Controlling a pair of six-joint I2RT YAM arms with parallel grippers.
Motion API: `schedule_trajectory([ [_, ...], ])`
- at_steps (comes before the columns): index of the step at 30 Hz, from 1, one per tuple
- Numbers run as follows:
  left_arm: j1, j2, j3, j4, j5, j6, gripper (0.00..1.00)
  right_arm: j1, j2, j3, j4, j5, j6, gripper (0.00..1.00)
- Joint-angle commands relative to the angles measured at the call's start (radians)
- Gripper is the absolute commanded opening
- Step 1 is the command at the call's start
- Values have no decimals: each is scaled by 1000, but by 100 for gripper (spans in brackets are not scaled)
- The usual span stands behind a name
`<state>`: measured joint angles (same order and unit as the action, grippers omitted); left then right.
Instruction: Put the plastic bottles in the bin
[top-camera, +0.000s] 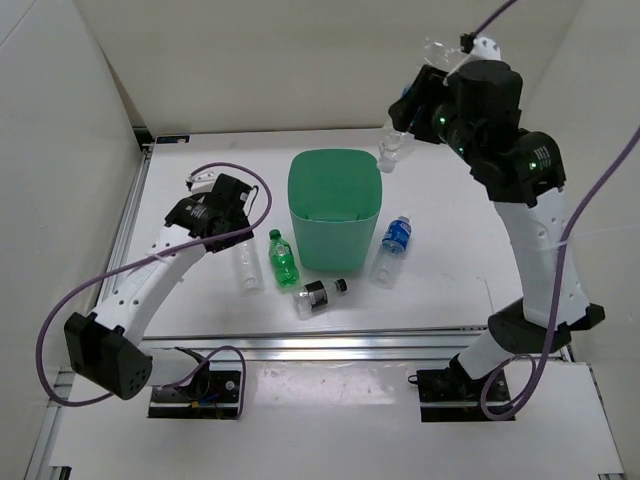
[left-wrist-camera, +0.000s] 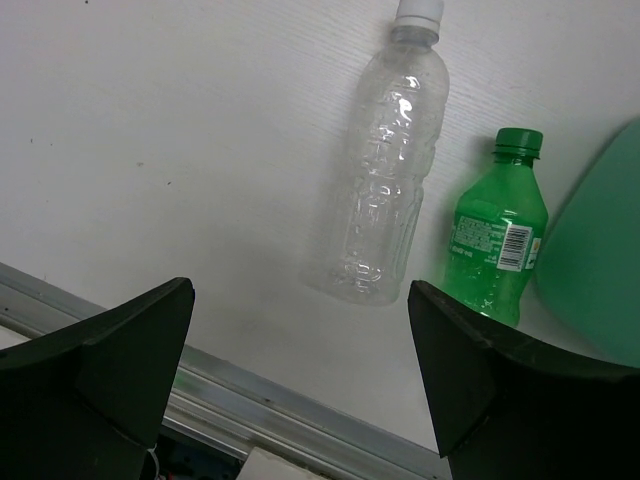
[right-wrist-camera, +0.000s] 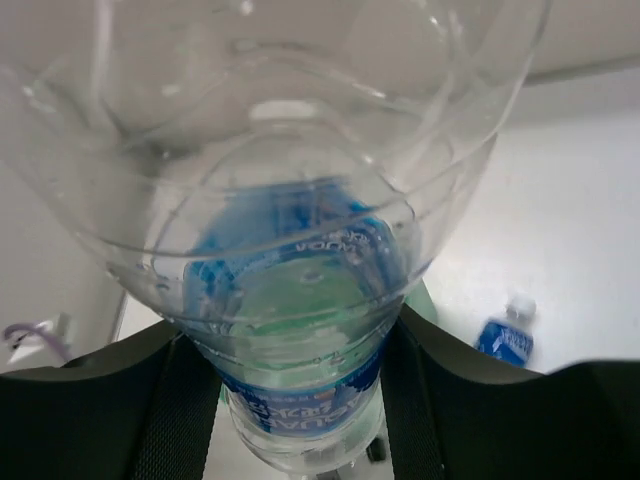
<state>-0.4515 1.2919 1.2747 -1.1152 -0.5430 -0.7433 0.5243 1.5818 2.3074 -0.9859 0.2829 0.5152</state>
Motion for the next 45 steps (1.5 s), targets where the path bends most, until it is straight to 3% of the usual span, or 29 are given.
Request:
schedule_trajectory([
  [1, 4, 44, 3, 26, -26, -11, 99, 83, 199, 56, 22, 94, -181, 35],
  [6, 4, 87, 12, 17, -12, 7, 99, 164, 306, 78, 61, 140, -204, 52],
  [8, 4, 87, 0, 26, -12, 7, 99, 164, 307, 47, 72, 78, -219, 71],
  [10, 4, 87, -12, 38, -12, 16, 99, 164, 276, 0, 81, 50, -230, 100],
  [16, 4, 145, -35, 89, -12, 16, 99, 174, 120, 26, 81, 93, -259, 100],
  [22, 4, 268, 14, 146, -14, 51, 99, 184, -19, -69, 47, 160, -270, 100],
  [26, 23, 342, 57, 193, -23, 78, 99, 194, -37, -69, -69, 160, -242, 100],
  [30, 68, 366, 67, 267, 127, 88, 99, 203, -57, -69, -123, 138, -219, 100],
  [38, 89, 483, 89, 298, 184, 104, 99, 203, -57, -78, -165, 119, -201, 100],
  [43, 112, 520, 3, 307, 221, 56, 99, 203, -66, -69, -165, 131, -221, 100],
  [45, 122, 529, -49, 316, 233, 47, 95, 203, -77, -78, -165, 131, -221, 100],
])
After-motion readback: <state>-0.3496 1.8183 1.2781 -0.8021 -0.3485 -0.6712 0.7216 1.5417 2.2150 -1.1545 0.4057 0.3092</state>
